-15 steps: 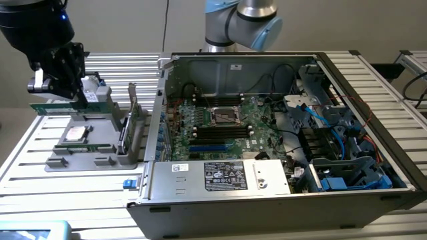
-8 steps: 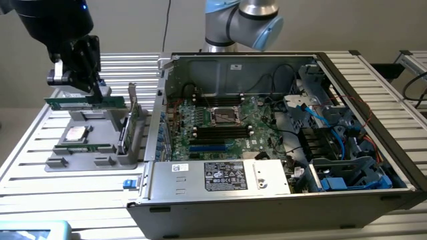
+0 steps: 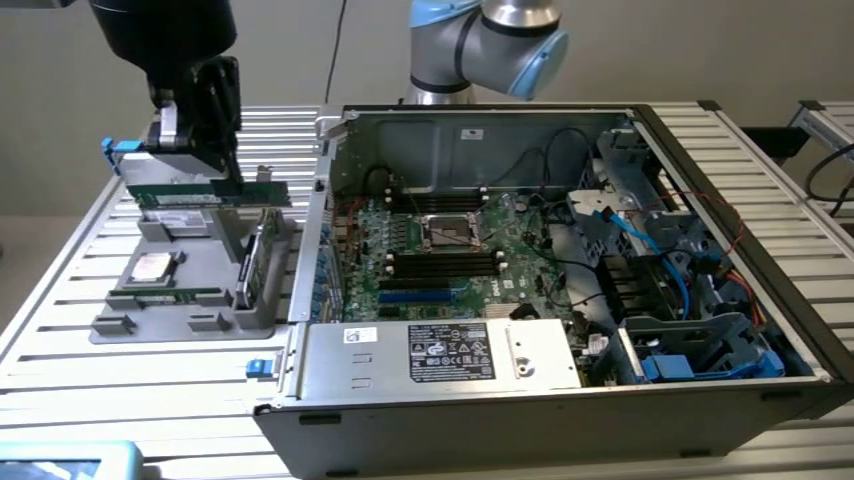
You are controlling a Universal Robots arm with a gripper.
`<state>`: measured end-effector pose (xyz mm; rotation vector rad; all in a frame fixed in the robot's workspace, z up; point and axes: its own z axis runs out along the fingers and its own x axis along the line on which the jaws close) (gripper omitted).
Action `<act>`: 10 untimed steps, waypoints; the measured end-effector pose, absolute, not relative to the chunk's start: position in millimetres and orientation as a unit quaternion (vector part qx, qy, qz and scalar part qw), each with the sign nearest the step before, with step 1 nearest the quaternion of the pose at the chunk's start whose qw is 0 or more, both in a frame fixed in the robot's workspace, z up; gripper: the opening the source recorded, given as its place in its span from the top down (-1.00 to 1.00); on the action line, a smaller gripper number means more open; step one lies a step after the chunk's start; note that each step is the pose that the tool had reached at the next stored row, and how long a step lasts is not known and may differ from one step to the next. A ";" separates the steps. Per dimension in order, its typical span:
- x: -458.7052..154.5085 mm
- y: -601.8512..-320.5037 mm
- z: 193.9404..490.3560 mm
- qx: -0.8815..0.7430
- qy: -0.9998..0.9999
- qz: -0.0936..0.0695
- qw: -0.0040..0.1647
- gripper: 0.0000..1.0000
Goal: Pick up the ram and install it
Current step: 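Pick up the ram and move it above insertion slot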
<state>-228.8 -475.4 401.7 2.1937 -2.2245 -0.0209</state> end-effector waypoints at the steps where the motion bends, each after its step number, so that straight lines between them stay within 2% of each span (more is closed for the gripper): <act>1: -224.3 -475.4 402.2 0.702 -0.712 -0.007 0.009 0.75; 10: -183.4 -475.4 402.4 0.702 -0.712 -0.008 0.010 0.75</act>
